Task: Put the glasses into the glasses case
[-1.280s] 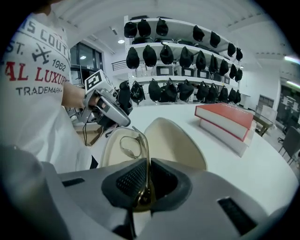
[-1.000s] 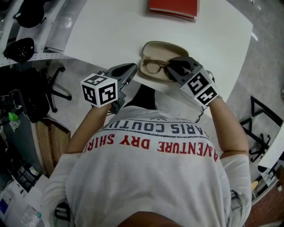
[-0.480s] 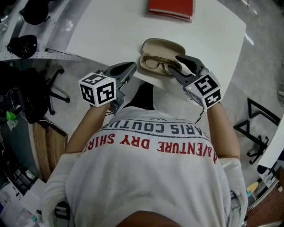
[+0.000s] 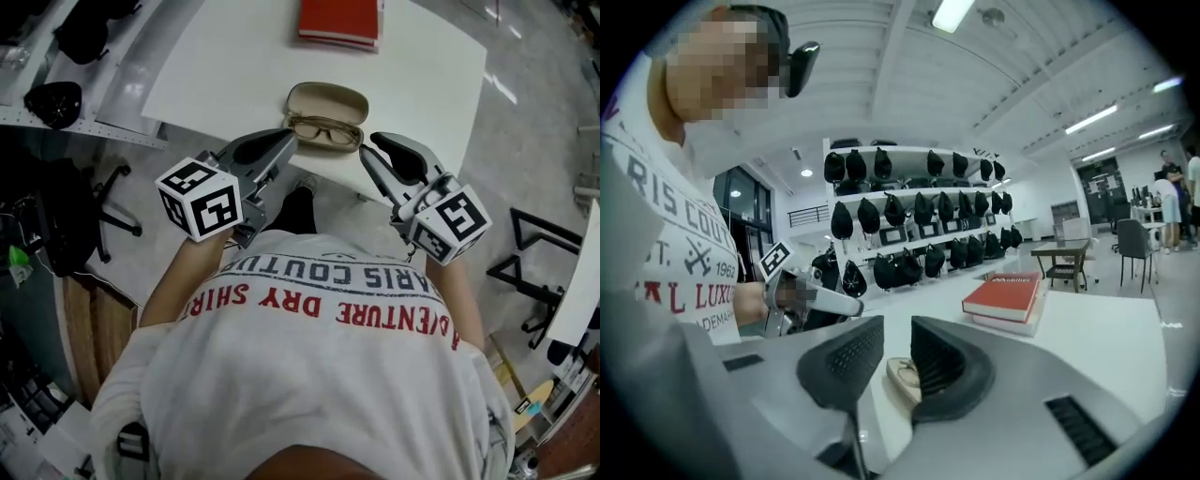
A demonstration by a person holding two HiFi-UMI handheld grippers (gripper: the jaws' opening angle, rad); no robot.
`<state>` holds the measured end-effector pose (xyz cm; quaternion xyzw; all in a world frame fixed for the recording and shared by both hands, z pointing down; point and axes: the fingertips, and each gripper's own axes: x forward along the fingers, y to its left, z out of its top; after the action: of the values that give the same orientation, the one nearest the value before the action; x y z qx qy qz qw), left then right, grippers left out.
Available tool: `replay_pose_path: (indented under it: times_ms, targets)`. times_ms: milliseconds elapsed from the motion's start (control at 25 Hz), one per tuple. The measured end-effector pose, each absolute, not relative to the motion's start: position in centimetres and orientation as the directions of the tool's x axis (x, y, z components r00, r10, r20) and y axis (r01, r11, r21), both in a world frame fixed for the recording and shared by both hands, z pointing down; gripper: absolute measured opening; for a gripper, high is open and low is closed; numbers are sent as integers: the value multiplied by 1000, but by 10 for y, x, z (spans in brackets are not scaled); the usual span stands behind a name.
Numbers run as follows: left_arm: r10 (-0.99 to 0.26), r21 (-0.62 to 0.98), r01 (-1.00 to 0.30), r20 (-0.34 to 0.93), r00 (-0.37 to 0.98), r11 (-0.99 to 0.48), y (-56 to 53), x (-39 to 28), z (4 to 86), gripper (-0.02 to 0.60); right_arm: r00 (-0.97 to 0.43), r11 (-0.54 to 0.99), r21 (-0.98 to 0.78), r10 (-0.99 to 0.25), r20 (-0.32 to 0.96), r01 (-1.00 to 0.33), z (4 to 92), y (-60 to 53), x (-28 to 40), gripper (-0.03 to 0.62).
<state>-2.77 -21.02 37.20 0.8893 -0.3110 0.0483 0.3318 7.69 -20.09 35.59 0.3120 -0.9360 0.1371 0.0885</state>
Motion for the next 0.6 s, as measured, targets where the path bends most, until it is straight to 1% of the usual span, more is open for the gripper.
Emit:
replay_pose_path:
  times_ms: [200,440,600]
  targets:
    - [-522,523,-550,216,825,-652,-186,-11,327,29,-799,769,-217,-584,144,-602,315,-175,85,41]
    - [-512,471,-504,122,850,-724,-165,-8,284,29,-831,787,-310,-557,16,-534,269,-153,77,27]
    - [-510,442,-490,83,856,-751,-155,-9,267,29,-823,792,-267,-568,7,-549,255,-145,75,23]
